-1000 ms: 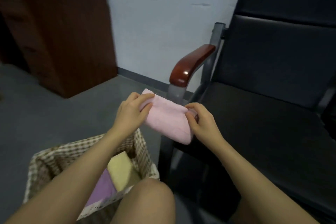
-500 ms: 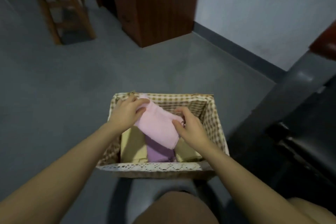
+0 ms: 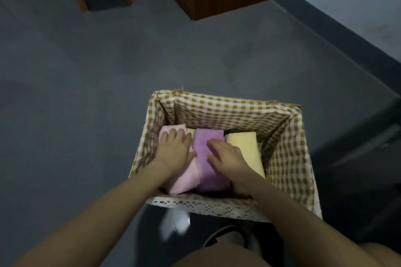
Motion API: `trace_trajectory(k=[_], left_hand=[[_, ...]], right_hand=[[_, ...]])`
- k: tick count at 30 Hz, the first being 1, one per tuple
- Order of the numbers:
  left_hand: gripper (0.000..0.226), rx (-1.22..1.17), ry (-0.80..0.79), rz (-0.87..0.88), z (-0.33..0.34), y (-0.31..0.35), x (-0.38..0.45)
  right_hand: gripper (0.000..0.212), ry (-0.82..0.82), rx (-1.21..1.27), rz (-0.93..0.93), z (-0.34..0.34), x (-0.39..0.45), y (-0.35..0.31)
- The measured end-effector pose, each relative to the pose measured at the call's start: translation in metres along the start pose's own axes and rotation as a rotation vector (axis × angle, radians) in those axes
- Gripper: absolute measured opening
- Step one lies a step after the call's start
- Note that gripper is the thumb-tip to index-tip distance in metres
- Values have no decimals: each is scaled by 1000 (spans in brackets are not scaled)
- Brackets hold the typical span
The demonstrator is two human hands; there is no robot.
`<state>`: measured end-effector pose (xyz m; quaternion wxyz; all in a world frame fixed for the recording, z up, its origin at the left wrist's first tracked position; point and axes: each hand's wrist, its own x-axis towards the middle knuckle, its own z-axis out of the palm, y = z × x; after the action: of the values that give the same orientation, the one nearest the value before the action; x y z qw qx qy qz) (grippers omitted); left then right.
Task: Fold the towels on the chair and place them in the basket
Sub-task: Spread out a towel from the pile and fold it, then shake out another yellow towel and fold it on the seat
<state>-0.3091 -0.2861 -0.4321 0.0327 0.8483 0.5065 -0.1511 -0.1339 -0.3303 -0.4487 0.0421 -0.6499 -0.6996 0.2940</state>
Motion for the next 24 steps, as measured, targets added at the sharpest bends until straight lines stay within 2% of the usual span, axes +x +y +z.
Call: trace_trajectory(k=[2, 3, 6, 10, 13, 17, 20, 24], left_hand=[[75, -46, -177, -43, 14, 10, -4], [78, -21, -211, -21, 21, 11, -4], [89, 110, -244, 127, 31, -6, -2], [90, 220, -247, 264, 32, -29, -2], [87, 124, -212, 224, 31, -24, 0], [76, -36, -159, 151, 14, -18, 0], [67, -166, -60, 104, -10, -13, -5], [57, -242, 187, 80, -64, -2, -14]], right_hand=[[57, -33, -89, -52, 4, 7, 6], [61, -52, -131, -67, 8, 11, 8], [75, -118, -255, -105, 19, 20, 14], [88, -147, -327, -116, 28, 26, 24], [85, -172, -310, -109, 26, 28, 24], [71, -182, -316, -88, 11, 24, 14], [61, -90, -260, -77, -10, 9, 2], [49, 127, -253, -84, -60, -22, -8]])
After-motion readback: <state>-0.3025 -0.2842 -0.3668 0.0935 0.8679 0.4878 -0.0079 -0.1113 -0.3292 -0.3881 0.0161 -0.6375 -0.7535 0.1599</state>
